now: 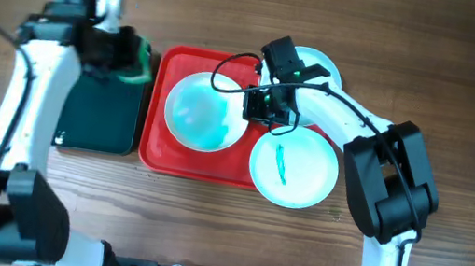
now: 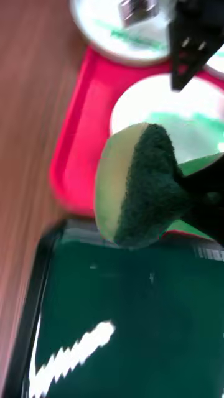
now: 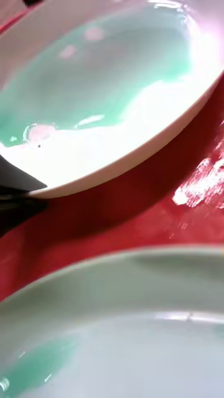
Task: Clean dirty plates on tray and stack at the side
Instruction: 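Lift the cleaned plate with the right gripper and place it right of the tray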
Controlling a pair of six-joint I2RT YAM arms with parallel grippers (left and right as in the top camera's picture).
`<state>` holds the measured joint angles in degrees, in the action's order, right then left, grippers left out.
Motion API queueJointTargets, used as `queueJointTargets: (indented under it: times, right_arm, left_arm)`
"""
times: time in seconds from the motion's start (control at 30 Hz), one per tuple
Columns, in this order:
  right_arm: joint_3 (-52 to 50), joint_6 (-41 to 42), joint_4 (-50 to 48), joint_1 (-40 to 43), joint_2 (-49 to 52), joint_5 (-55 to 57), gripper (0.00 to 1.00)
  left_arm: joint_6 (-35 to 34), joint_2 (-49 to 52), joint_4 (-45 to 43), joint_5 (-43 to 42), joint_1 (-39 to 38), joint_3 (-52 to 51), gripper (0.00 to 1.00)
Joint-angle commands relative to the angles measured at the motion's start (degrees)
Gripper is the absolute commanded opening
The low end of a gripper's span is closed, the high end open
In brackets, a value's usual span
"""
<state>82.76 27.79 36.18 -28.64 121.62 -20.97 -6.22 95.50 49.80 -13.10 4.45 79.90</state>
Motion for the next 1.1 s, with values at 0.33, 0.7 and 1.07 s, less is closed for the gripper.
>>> queueJointTargets:
  times: [0.33,0.7,1.07]
  right_arm:
    - [4.20,-2.34,4.66,-16.33,-9.09,49.75,0.04]
    - [4.20,-7.21,2.56,-28.11,-14.78,86.09,0.04]
    - [4.20,-24.98,-12.13,-34.29,-14.80,106.95,0.04]
  left_arm:
    - [-1.95,1.07,3.19,10.21,5.20,-1.33,0.04]
    - [-3.48,1.07,3.21,10.19,5.20,-1.36,0.04]
    - [-3.65,1.07,3.26,10.19,5.20,-1.36,0.04]
